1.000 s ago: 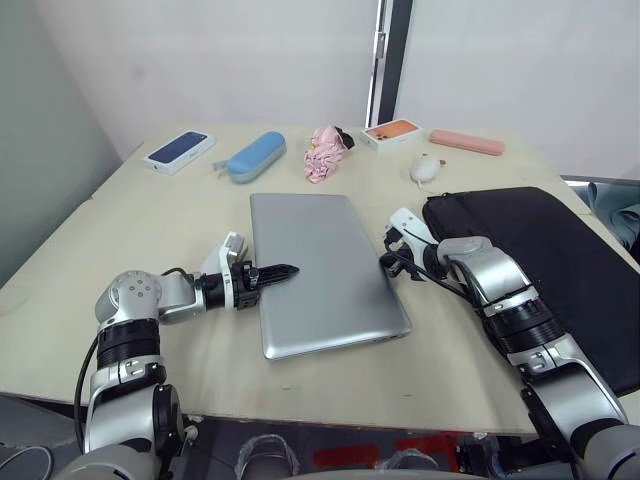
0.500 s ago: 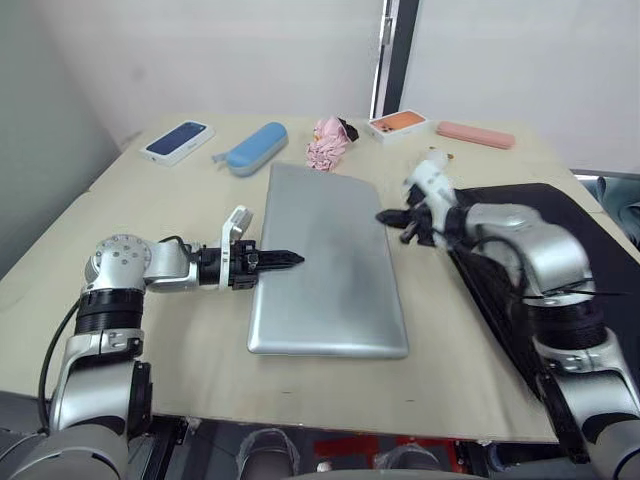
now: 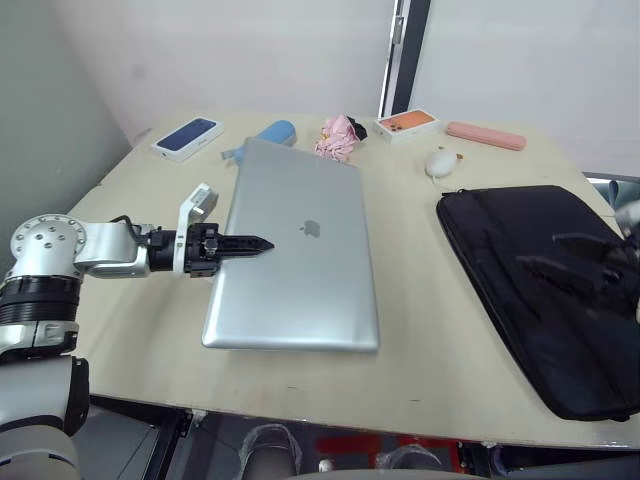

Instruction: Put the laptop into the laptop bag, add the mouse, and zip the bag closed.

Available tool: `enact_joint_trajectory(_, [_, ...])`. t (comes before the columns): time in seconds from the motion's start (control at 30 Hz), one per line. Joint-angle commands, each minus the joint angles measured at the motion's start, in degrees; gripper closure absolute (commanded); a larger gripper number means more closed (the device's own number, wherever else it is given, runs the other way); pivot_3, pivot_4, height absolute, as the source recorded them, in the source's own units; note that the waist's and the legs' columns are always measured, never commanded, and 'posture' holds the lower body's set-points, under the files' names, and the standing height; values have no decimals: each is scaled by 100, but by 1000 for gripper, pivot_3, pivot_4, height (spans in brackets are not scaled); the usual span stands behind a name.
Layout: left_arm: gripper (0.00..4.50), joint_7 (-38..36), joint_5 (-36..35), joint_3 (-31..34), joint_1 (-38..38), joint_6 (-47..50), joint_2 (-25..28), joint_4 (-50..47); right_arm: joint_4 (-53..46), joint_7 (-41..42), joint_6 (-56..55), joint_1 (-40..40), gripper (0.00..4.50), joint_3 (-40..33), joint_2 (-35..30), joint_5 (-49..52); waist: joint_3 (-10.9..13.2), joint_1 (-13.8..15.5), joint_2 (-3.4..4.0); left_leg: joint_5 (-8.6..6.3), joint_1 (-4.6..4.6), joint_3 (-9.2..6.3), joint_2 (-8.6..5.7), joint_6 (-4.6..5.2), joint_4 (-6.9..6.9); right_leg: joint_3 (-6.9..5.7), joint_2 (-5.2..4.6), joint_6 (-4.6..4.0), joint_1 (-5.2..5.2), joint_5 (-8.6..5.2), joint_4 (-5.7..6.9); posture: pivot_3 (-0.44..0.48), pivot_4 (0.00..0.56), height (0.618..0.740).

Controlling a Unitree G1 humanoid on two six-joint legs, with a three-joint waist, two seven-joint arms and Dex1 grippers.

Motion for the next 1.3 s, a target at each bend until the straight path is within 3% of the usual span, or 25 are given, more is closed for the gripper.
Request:
enact_joint_trajectory(0.03, [4121, -132, -673, 25, -213, -196, -45, -34, -211, -120, -287, 411, 14, -413, -22, 13, 1, -30, -1, 1, 2, 0, 1, 0, 10, 1, 0, -2, 0, -1, 15, 0, 150, 740])
enact_joint_trajectory(0.17, [4121, -187, -731, -118, -335, -207, -28, 54, -555, -711, -295, 583, 14, 3, 61, -37, 1, -133, -1, 6, 7, 0, 0, 6, 37, 15, -1, -9, -2, -5, 51, 0, 150, 740])
enact_joint_trajectory(0.4, [4121, -3, -1030, -321, -356, -414, -114, 6, -450, -2502, -268, -462, 14, 2566, 46, -817, 2, -220, 2, 33, 24, 1, -2, 6, 45, 26, 1, -7, -3, 5, 81, 0, 150, 740])
enact_joint_trajectory(0.6, [4121, 227, -1281, -409, -191, -683, -187, -151, 286, -3296, -384, -1142, 14, 3885, 231, -1419, 2, -175, 2, 33, 8, -1, -5, 6, 43, 20, 0, 8, -9, 14, 74, 0, 150, 740])
enact_joint_trajectory(1.07, [4121, 445, -1285, -182, 251, -980, -461, -444, 1272, -3485, -1268, -1224, 14, 4879, 417, -2102, 2, -162, 1, 34, 1, -3, -4, 7, 58, 19, 0, 8, -18, 14, 99, 0, 150, 740])
enact_joint_trajectory(1.27, [4121, 543, -1285, -65, 351, -1103, -513, -487, 1649, -3396, -1627, -1135, 14, 4965, 457, -2288, 2, -168, 1, 34, 2, -4, -4, 8, 73, 22, 0, 8, -18, 14, 112, 0, 150, 740])
enact_joint_trajectory(1.3, [4121, 560, -1285, -46, 375, -1116, -520, -507, 1755, -3385, -1682, -1115, 256, 4920, 484, -2297, 2, -169, 1, 34, 2, -4, -4, 8, 73, 23, 0, 8, -18, 15, 114, 0, 150, 740])
